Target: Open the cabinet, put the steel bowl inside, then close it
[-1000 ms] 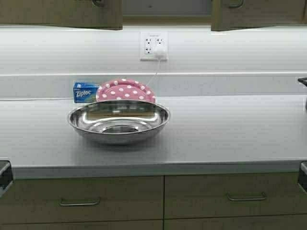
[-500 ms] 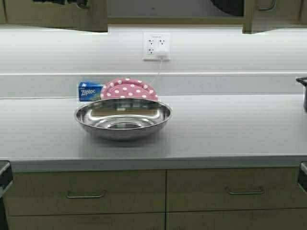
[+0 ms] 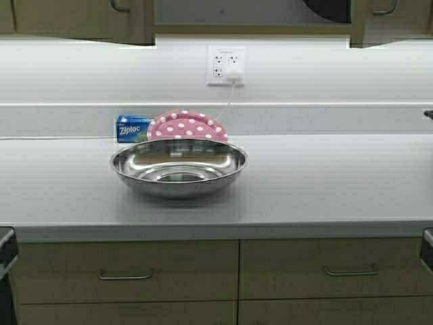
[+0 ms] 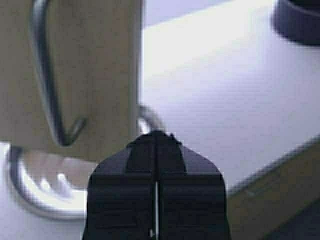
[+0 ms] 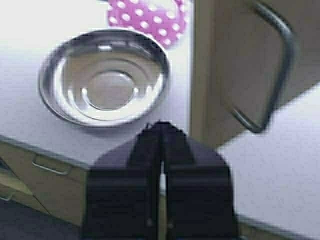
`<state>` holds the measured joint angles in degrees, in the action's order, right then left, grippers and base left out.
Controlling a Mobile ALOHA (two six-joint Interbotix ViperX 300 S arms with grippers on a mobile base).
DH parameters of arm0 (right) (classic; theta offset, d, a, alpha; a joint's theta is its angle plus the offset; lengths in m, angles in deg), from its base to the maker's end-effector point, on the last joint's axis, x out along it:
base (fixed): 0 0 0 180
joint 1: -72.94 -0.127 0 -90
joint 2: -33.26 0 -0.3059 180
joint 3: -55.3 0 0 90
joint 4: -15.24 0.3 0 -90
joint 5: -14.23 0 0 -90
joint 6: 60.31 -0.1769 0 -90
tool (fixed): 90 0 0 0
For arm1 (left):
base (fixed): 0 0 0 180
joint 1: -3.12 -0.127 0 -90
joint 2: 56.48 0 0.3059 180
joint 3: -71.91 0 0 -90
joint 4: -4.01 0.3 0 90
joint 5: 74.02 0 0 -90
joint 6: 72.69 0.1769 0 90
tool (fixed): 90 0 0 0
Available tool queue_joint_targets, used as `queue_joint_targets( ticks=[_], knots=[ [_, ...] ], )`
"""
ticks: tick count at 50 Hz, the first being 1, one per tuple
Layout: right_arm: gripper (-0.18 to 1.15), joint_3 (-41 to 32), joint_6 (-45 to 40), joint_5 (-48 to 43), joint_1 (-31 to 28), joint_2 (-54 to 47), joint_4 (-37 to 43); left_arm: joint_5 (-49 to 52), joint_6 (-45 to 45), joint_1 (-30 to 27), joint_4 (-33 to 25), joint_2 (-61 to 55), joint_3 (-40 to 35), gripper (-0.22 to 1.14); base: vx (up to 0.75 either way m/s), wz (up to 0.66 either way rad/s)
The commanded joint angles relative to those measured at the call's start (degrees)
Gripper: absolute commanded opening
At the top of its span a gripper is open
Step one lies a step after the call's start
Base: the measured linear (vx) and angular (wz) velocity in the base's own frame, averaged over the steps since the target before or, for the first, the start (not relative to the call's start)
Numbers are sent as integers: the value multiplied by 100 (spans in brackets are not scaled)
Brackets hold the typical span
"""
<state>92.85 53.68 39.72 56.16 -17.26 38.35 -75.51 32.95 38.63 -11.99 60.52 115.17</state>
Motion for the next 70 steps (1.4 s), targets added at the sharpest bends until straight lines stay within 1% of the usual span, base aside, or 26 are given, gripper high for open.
queue_joint_targets(
  ticks=[1,3,7,13,23,31,40,49,56,63,70],
  knots=[
    [9,-264,-26,-686,-765,-466,18,-439,-9,492,0,-686,-501,3,0,0],
    [11,-325,-44,-896,-1011,-650,18,-747,-18,721,0,-1046,-650,2,0,0],
    [9,-457,-53,-1301,-1354,-1028,26,-1248,-35,958,-26,-1608,-896,3,0,0],
    [7,-721,-105,-1635,-1556,-1521,18,-1652,-158,1107,-62,-2312,-1257,3,0,0],
    [7,-1292,-79,-1740,-1600,-2347,-9,-2101,-325,1063,-53,-3243,-1960,3,0,0],
    [7,-1679,-70,-1828,-1644,-2962,-35,-2162,-352,976,-53,-3771,-2531,3,0,0],
    [7,-2004,-70,-1978,-1626,-3524,-141,-2276,-413,747,-70,-4157,-2909,3,0,0],
    [7,-2074,-79,-2039,-1450,-3858,-158,-2276,-413,422,-62,-4403,-3067,3,0,0],
    [7,-2021,-70,-2039,-1292,-3911,-193,-2285,-413,264,-70,-4465,-3041,3,0,0],
    [7,-1872,-70,-2013,-1037,-3823,-255,-2276,-413,176,-70,-4421,-2918,3,0,0],
    [7,-1582,-70,-1942,-721,-3533,-369,-2285,-387,88,-70,-4245,-2602,3,0,0]
  ],
)
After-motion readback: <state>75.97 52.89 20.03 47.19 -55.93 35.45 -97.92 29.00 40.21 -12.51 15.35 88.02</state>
